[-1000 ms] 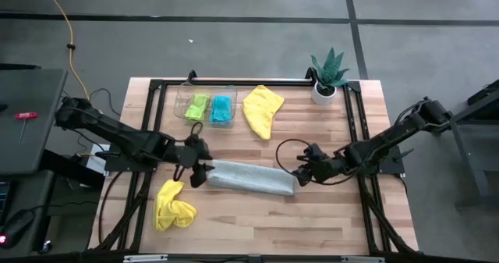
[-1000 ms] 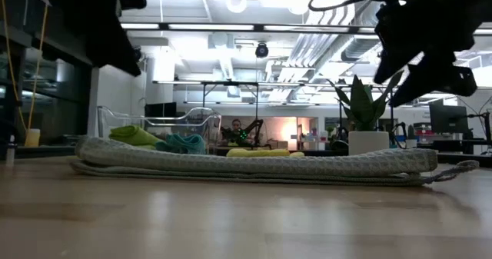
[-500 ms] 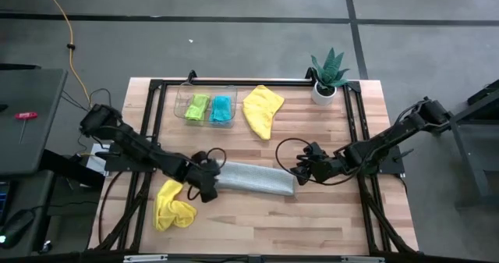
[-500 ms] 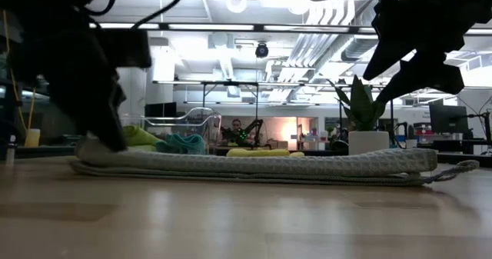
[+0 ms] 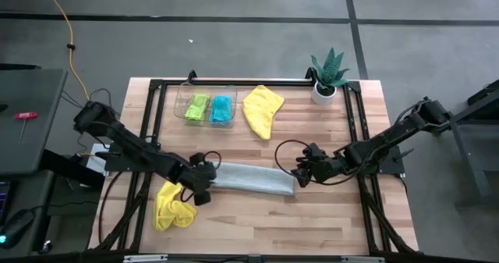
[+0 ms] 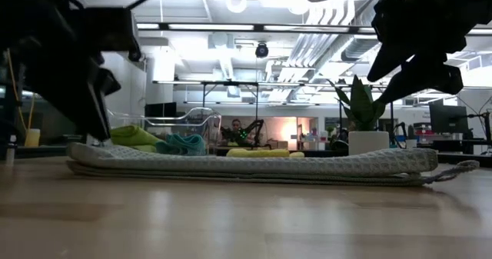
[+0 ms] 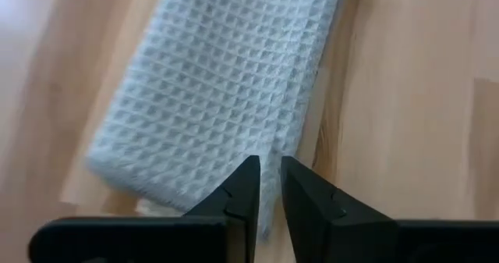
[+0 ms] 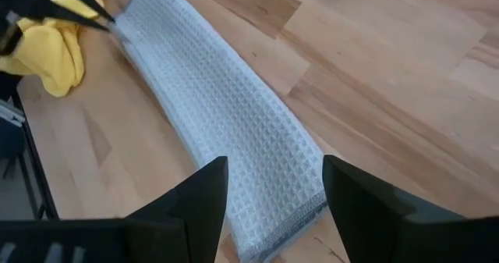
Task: Fold microfiber towels
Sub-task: Fold the gray towel
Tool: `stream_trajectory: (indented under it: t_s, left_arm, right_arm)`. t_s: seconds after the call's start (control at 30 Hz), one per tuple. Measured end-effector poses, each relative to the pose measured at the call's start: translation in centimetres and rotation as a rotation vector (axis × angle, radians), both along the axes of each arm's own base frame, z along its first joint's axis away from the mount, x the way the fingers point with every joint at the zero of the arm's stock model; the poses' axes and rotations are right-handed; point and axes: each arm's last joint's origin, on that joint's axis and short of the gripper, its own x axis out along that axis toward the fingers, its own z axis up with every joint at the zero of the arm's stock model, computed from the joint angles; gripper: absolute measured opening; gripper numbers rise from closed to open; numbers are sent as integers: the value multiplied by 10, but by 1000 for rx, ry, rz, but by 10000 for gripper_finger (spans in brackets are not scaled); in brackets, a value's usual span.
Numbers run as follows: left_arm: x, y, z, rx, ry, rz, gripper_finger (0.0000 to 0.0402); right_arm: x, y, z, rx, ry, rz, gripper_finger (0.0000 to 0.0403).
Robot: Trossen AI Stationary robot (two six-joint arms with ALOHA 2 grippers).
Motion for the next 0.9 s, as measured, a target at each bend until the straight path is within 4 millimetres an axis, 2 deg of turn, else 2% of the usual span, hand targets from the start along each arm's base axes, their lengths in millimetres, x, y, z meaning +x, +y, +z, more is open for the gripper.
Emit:
stream_trajectory:
  t_s: [0.3,0.43,0.57,0.8,0.9]
  left_arm:
    - [-29,23,55,-1,-123,-64,34]
    - [-42,33,62,37,-103,25,4]
    - [-49,36,49,53,-13,73,1]
    - [-55,34,-7,-89,76,78,0]
    - [-50,32,-20,-117,57,106,0]
  right_arm:
    - [0,1,0,30,9,16,202]
    - [0,1,0,29,5,11,202]
    - [0,1,0,22,-1,4,202]
    - [0,1,-2,27,18,18,202]
    - [-1,6,-10,58,104,89,202]
